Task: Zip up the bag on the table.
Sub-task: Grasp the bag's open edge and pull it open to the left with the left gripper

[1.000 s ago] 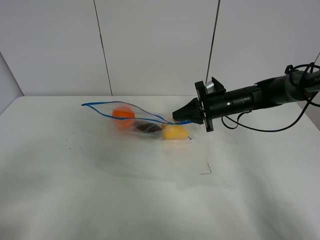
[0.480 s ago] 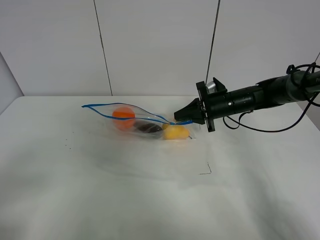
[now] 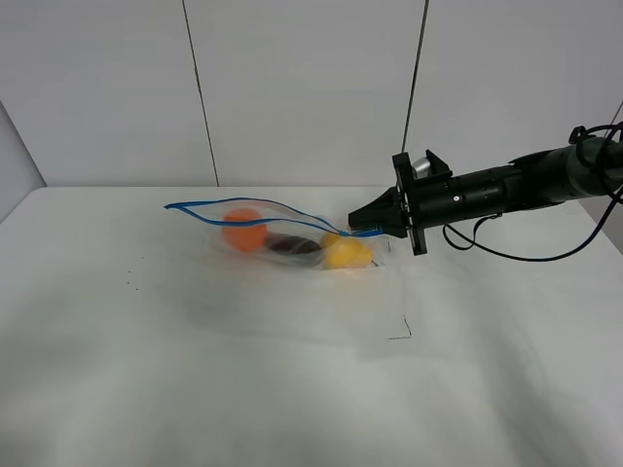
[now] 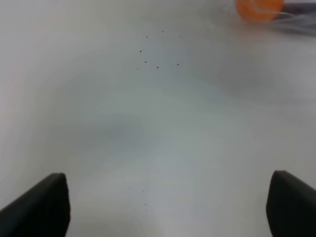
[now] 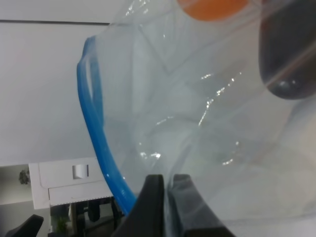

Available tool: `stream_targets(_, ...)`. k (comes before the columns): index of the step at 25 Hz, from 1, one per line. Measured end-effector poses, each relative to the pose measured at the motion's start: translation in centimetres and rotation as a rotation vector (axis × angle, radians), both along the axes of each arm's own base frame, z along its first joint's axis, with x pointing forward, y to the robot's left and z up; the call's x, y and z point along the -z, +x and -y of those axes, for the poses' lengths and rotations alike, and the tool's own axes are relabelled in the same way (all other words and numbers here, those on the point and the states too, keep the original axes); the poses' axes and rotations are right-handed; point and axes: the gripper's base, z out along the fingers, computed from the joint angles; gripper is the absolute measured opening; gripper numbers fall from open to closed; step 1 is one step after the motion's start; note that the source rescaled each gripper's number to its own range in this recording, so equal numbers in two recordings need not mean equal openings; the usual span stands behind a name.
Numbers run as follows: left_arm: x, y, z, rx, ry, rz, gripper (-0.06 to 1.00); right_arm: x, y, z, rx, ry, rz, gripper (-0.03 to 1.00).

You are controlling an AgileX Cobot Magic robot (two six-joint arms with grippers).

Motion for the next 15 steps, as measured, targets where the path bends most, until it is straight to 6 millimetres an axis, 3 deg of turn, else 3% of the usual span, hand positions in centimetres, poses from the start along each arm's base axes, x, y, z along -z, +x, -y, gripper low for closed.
stream_targets(3,-1.0,0.0,0.0,0.0,0.001,0.025,1.0,0.0,0.0,0.0,0.001,0.0,-0.002,0.0)
stream_targets(8,-7.3,2.8,-0.1,0.001,0.002,0.054,1.0,0.0,0.0,0.0,0.001,0.0,-0.002,0.0)
stream_targets(12,-11.3,7.7,-0.2,0.02,0.036,-0.038,1.0,0.0,0.0,0.0,0.001,0.0,-0.002,0.0)
stream_targets(15,-12.1,11.7,-0.3,0.076,0.13,-0.108,1.0,0.0,0.0,0.0,0.001,0.0,-0.002,0.0)
